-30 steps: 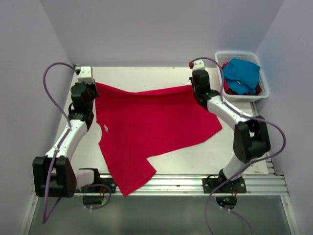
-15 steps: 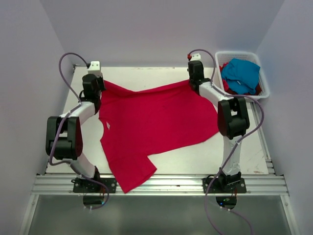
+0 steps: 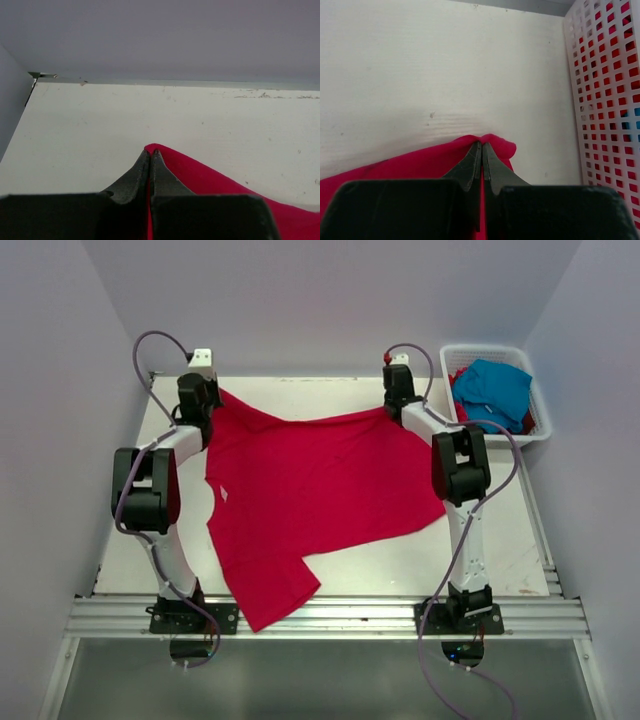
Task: Fold and stack the t-shirts
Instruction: Flatten out the tshirt, then fold the flattened tshirt in 1/3 of the way
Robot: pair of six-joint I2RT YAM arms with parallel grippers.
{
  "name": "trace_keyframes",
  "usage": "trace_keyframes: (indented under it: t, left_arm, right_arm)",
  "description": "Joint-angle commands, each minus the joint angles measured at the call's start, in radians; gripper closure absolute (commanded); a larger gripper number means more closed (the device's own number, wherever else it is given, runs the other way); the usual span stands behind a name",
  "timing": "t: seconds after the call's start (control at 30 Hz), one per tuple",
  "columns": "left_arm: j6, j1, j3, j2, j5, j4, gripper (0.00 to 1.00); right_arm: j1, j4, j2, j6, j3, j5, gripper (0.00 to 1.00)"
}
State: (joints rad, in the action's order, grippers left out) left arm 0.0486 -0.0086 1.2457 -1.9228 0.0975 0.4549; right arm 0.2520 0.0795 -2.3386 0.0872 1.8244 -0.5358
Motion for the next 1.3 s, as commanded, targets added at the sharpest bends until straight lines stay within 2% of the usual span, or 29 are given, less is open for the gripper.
trace_keyframes:
  t: [0.0,0.2,0.37,0.53,0.9,1.27]
  left_arm:
    - [-0.007,0.007,0.093,-0.041,-0.013,0.058,1.0]
    - [-0.007,0.007,0.19,-0.119,-0.027,0.031,1.0]
    - [-0.003,0.007,0.21,-0.128,-0.041,0.019,1.0]
    - [0.025,0.007,0.141,-0.065,-0.047,0.027,1.0]
    - [0.069,-0.008,-0.121,0.133,-0.021,0.059,1.0]
    - [0.082,-0.016,-0.192,0.237,-0.005,0.028,1.0]
  right_arm:
    - [-0.028,0.005,-0.034,-0.017,0.113,-0.056,1.0]
    - [-0.056,0.008,-0.079,-0.015,0.171,-0.093,1.0]
    - [-0.06,-0.004,-0.062,-0.015,0.139,-0.09,1.0]
    - [-0.06,0.009,-0.016,-0.036,0.075,-0.087,1.0]
    - [-0.059,0.005,0.157,-0.07,-0.161,-0.079,1.0]
    - [-0.059,0.051,0.206,-0.047,-0.172,-0.073,1.0]
